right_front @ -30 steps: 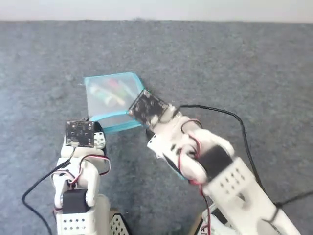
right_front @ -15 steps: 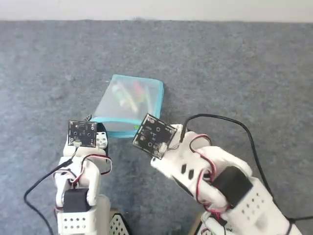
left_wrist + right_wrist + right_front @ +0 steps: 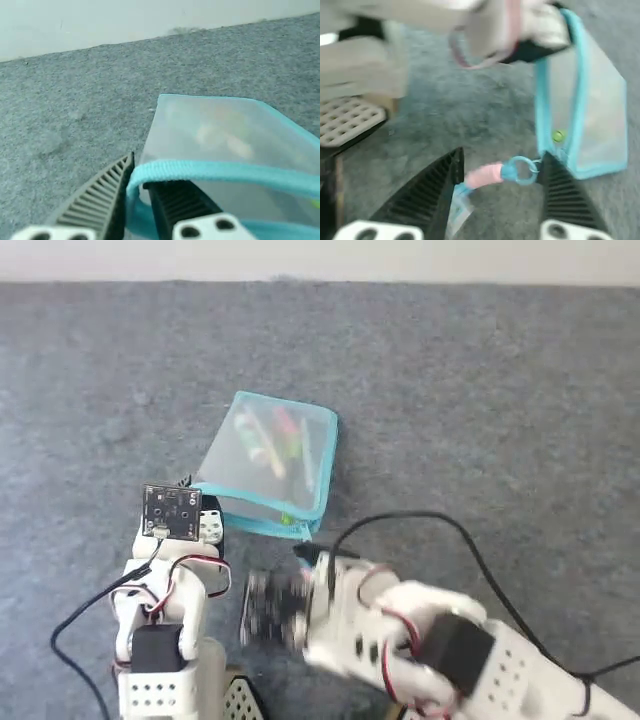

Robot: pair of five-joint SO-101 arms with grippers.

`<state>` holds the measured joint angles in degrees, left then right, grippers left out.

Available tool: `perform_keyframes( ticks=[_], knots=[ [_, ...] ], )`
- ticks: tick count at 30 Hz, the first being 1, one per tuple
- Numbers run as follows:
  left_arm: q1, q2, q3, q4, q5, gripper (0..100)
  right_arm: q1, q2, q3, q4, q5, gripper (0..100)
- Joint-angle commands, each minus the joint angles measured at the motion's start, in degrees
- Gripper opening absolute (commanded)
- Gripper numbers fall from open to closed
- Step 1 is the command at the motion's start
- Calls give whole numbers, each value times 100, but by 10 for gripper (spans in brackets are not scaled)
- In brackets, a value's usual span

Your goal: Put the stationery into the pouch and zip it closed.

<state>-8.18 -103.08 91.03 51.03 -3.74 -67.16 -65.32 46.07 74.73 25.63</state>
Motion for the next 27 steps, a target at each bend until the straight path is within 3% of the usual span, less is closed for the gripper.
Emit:
perform_keyframes(
  ticks=[1, 7, 12, 20, 27],
  knots=[
    [0, 18, -171, -97, -79, 12, -136, -497, -158, 268, 237, 329],
    [0, 18, -295, 9, -79, 12, 1938, -426, 369, -655, 589, 329],
    [0, 18, -444, 202, 53, 12, 2712, 435, 1319, -2149, 985, 329],
    [35, 18, -444, 185, 62, 12, 2791, 1956, 1345, -3310, 1029, 329],
    [35, 18, -444, 185, 53, 12, 2185, 1877, 1345, -3152, 967, 329]
  ],
)
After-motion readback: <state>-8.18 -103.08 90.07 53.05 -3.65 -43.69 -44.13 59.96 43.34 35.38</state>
